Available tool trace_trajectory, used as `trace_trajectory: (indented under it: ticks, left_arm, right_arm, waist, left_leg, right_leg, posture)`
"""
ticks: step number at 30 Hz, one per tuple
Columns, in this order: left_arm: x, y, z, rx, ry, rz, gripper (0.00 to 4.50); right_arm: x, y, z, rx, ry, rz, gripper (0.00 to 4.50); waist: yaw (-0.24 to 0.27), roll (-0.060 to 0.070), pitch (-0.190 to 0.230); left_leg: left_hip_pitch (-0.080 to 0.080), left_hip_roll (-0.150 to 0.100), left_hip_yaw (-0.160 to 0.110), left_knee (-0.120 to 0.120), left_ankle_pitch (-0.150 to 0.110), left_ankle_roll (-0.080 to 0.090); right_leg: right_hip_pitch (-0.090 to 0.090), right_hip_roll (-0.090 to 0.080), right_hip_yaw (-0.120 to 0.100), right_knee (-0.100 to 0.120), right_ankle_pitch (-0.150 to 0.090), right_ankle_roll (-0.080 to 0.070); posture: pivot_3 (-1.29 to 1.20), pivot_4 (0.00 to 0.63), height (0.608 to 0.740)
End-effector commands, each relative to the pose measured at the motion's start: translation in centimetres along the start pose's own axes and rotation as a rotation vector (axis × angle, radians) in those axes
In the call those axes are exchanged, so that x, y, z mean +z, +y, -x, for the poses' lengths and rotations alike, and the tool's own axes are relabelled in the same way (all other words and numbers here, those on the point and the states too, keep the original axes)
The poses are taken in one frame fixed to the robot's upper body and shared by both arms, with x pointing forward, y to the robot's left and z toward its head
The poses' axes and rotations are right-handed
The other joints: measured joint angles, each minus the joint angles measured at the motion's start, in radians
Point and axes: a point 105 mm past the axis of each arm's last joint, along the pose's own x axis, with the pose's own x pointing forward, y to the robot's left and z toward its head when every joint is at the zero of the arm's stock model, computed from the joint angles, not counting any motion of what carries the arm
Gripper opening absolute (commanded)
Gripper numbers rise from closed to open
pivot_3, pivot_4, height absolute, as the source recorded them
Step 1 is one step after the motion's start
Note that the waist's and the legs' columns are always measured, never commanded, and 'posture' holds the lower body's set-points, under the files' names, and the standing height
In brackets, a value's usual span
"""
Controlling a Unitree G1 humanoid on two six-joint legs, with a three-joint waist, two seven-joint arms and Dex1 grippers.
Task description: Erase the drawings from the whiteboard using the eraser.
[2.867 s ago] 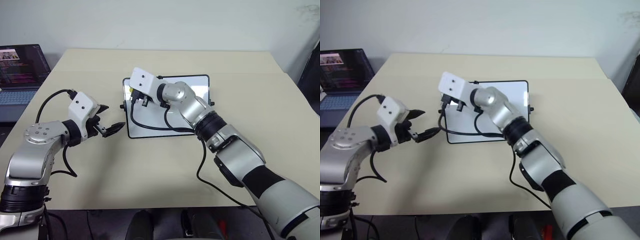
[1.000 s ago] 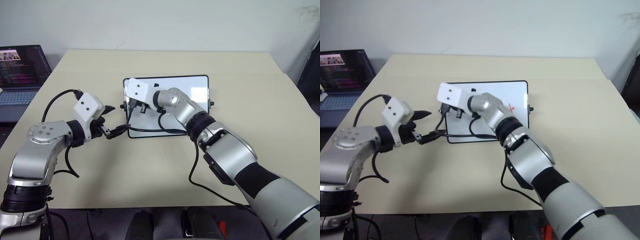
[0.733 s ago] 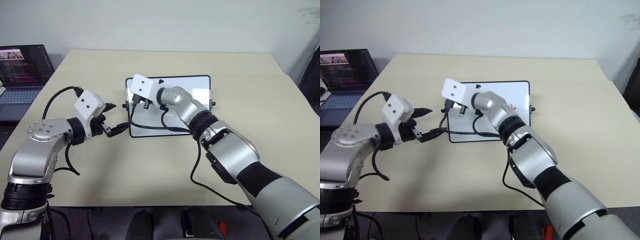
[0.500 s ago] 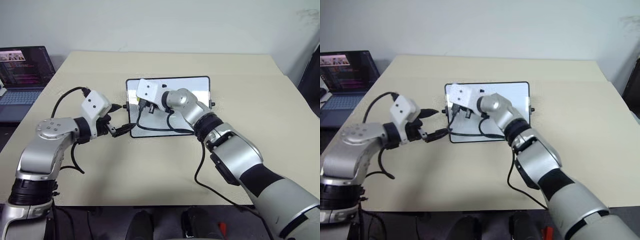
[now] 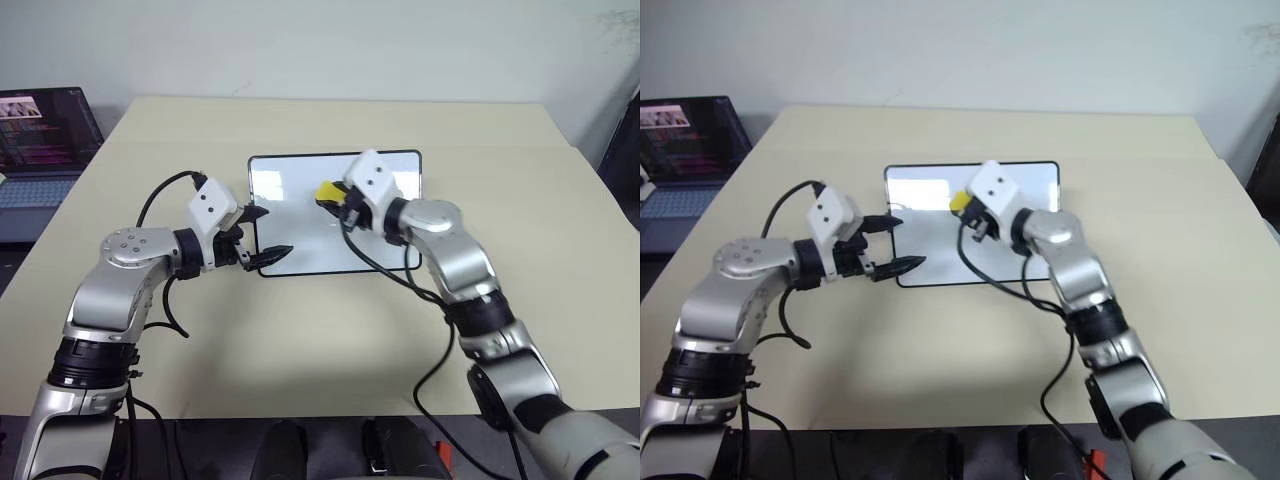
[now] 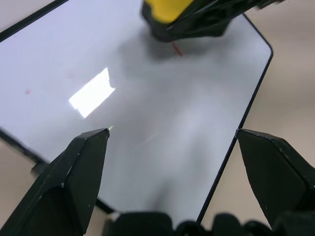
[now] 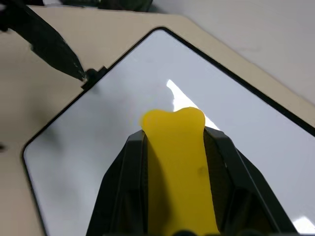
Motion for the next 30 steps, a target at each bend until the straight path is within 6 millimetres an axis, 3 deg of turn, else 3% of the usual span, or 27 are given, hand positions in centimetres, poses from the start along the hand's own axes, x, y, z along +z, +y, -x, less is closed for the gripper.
trace_trajectory:
  ticks: [1,7,10,13,20,27,30]
  left_arm:
    - [1.4,0.1,-0.1,-0.013,-0.043,-0.046,4.5]
    - [1.7,-0.3,-0.4,-0.047,-0.051,-0.049,4.5]
    - [1.6,-0.2,-0.3,-0.036,-0.043,-0.047,4.5]
    - [1.3,-0.2,-0.2,-0.023,-0.028,-0.044,4.5]
    - [0.8,-0.2,0.5,-0.004,0.004,-0.03,4.5]
    - [0.4,-0.9,0.8,-0.044,0.027,-0.024,4.5]
    - [0.5,-1.0,0.7,-0.049,0.025,-0.028,4.5]
  right_arm:
    - [0.3,-0.4,4.4,-0.091,0.012,0.005,1.2]
    - [-3.3,2.4,8.3,-0.047,0.182,0.005,1.2]
    - [-4.8,2.5,8.7,-0.064,0.248,0.056,1.2]
    - [-4.7,2.1,8.5,-0.073,0.256,0.095,1.2]
    - [-1.5,1.7,5.4,-0.055,0.132,0.094,1.2]
    - [0.4,-1.8,0.4,-0.145,0.086,0.177,1.2]
    - [0.2,-2.9,-1.7,-0.168,0.094,0.209,1.2]
  waist:
    - [0.001,0.0,0.0]
    - [-0.004,0.0,0.0]
    - [-0.006,0.0,0.0]
    - [-0.006,0.0,0.0]
    - [-0.007,0.0,0.0]
    - [-0.003,0.0,0.0]
    - [-0.003,0.0,0.0]
  left_leg:
    - [0.0,0.0,0.0,0.0,0.0,0.0]
    - [0.004,-0.003,0.002,0.001,0.0,0.0]
    - [0.008,-0.003,0.001,0.001,0.0,0.0]
    - [0.008,-0.002,0.002,0.001,0.0,0.0]
    - [0.007,-0.002,0.001,0.001,0.0,0.0]
    - [0.007,-0.002,0.001,0.001,0.0,0.0]
    - [0.007,-0.002,0.002,0.002,0.0,0.0]
  right_leg:
    - [0.0,0.0,0.0,0.0,0.0,0.0]
    - [0.003,0.002,0.001,0.001,0.0,0.001]
    - [0.006,0.006,0.001,0.0,-0.001,0.001]
    - [0.006,0.008,0.0,0.001,-0.001,0.002]
    - [0.006,0.008,0.001,0.0,0.0,0.001]
    - [0.006,0.008,0.001,0.0,0.0,0.0]
    - [0.006,0.008,0.001,0.0,0.0,0.0]
  posture:
    - [0.0,0.15,0.74]
    - [0.0,0.15,0.74]
    - [0.0,0.15,0.74]
    - [0.0,0.15,0.74]
    - [0.0,0.15,0.74]
    - [0.0,0.15,0.74]
    - [0.0,0.15,0.74]
